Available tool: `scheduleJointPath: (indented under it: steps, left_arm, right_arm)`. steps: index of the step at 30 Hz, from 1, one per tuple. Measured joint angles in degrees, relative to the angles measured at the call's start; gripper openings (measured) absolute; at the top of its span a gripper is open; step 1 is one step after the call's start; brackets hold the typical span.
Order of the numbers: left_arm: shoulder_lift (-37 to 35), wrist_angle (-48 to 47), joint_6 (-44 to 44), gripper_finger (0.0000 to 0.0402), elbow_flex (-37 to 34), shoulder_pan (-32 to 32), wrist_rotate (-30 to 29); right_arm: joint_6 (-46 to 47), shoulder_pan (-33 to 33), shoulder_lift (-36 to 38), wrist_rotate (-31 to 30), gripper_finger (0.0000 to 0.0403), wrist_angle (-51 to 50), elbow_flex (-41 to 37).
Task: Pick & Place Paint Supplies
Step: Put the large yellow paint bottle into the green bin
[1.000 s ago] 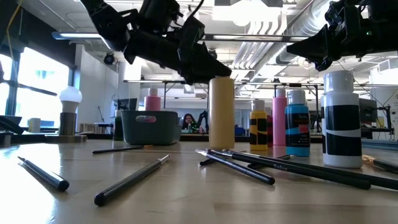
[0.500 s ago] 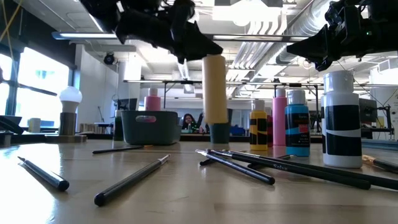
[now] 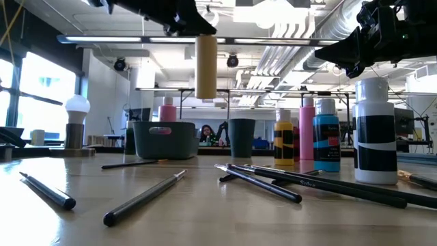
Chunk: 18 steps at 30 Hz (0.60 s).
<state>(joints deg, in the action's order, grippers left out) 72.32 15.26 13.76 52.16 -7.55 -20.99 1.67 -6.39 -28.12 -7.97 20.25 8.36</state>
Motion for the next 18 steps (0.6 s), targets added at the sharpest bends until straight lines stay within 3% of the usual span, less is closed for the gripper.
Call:
scheduleJointPath:
  steps: [7,15,18]
  left_arm:
    - [0.43,-0.82,1.20,0.0125,-0.02,-0.19,-8.27]
    - [1.79,-4.28,-5.24,0.0125,-0.33,-6.70,-9.07]
    - [2.08,-5.31,-8.20,0.0125,-0.32,-9.81,-6.42]
  right_arm:
    - [0.00,0.00,-0.02,0.00,0.0003,0.02,0.00]
    - [0.00,0.00,-0.02,0.01,0.0003,0.02,0.00]
    - [-0.01,0.00,-0.02,0.02,0.0003,0.02,0.00]
